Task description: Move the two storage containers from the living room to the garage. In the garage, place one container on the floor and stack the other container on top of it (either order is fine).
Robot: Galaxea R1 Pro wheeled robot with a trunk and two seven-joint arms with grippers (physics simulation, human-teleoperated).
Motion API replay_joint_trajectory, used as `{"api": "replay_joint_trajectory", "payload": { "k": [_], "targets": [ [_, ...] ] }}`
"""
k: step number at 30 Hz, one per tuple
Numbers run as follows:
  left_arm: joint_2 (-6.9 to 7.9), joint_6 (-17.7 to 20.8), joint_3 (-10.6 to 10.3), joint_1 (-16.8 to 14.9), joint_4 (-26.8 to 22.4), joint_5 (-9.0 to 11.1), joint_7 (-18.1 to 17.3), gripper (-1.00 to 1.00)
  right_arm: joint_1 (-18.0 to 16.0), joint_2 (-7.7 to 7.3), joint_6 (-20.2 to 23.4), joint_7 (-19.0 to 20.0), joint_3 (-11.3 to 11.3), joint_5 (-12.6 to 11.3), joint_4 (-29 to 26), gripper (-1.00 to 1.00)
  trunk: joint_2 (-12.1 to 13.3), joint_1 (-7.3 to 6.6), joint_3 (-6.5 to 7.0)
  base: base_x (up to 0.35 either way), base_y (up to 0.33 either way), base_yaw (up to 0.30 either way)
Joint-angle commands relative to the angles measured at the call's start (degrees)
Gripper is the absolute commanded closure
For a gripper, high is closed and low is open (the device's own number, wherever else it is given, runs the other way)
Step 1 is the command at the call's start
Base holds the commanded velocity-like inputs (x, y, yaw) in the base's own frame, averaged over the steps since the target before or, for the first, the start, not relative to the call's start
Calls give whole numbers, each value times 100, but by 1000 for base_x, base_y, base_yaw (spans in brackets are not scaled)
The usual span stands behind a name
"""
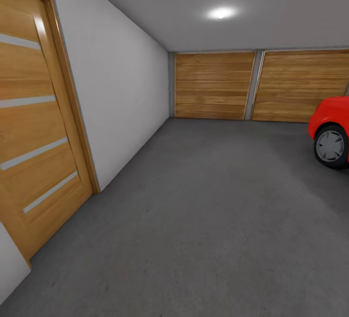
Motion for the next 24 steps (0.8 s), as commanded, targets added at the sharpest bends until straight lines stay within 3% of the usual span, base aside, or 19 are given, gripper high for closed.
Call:
{"api": "replay_joint_trajectory", "payload": {
  "k": [1,24],
  "targets": [
    [0,-15,2,-1,0,9,1,-100,-1,1,-16,2,8,-5,1,-100,-2,3,-4,315,0,0],
    [10,-18,10,-1,0,27,10,-100,-1,-1,-18,1,73,56,-7,-100,-2,3,-4,321,0,0]
  ]
}}
